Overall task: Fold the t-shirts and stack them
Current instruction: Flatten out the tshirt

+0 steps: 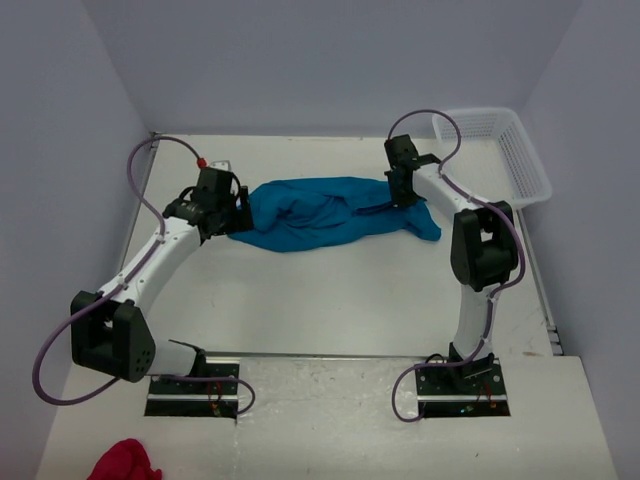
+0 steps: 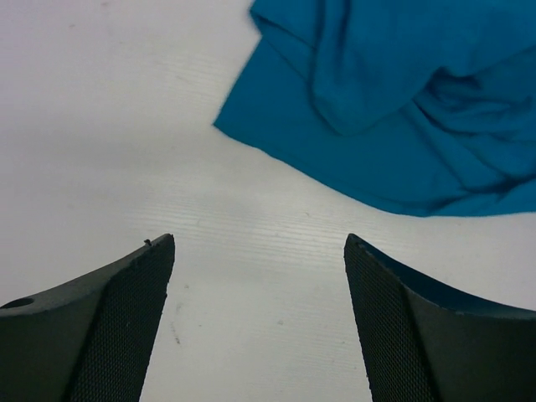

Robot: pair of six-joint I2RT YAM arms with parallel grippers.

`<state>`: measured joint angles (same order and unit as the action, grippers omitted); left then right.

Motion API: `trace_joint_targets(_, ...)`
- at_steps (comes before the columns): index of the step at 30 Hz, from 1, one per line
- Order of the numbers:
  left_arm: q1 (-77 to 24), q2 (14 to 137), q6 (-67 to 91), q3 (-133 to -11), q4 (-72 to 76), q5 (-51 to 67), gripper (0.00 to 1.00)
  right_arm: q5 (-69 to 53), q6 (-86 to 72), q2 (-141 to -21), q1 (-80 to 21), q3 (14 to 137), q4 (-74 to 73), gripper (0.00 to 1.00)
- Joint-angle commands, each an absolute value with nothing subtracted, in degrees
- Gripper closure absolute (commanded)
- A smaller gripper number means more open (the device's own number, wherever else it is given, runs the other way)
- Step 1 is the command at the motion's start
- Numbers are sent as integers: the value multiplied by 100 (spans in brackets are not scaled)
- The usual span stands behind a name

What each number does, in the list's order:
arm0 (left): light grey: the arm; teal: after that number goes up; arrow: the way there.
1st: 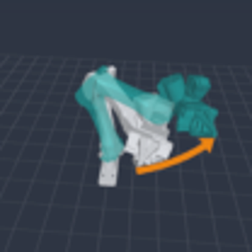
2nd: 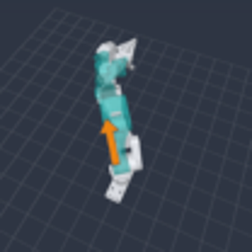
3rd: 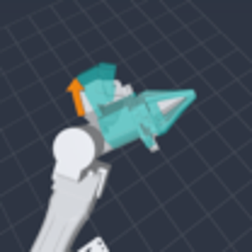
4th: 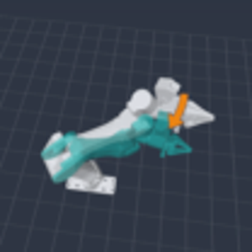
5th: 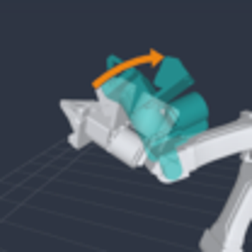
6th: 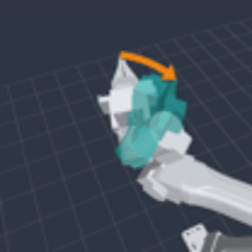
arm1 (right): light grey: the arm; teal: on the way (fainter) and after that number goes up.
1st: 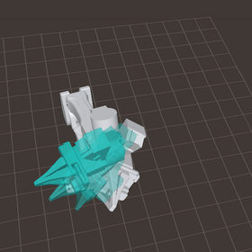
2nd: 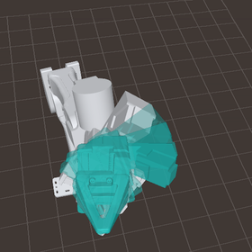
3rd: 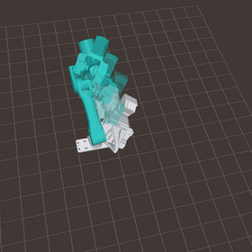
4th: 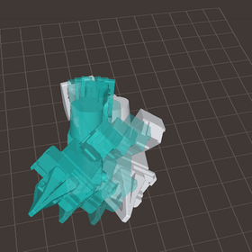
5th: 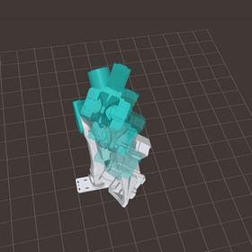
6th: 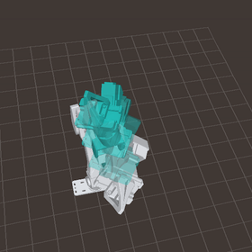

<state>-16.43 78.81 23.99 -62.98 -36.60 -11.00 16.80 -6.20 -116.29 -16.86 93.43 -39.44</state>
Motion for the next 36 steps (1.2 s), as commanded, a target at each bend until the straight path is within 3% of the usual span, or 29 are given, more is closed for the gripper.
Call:
trace_joint_targets(1,-1180,7725,2760,-6381,-4007,-1618,17,1504,-791,-11268,-1679,9281,-3876,100)
trace_joint_targets(9,-800,7936,2778,-6073,-3921,-739,18,1240,-773,-10881,-1688,8912,-3718,100)
trace_joint_targets(14,-703,8446,2821,-6284,-3788,-247,24,1116,-817,-10670,-1767,8754,-3648,100)
trace_joint_targets(21,-589,9227,2795,-6460,-3621,-264,31,1055,-835,-10512,-1863,8587,-3560,100)
trace_joint_targets(36,-457,10247,2821,-7066,-3472,-343,36,967,-826,-10468,-1898,8429,-3428,100)
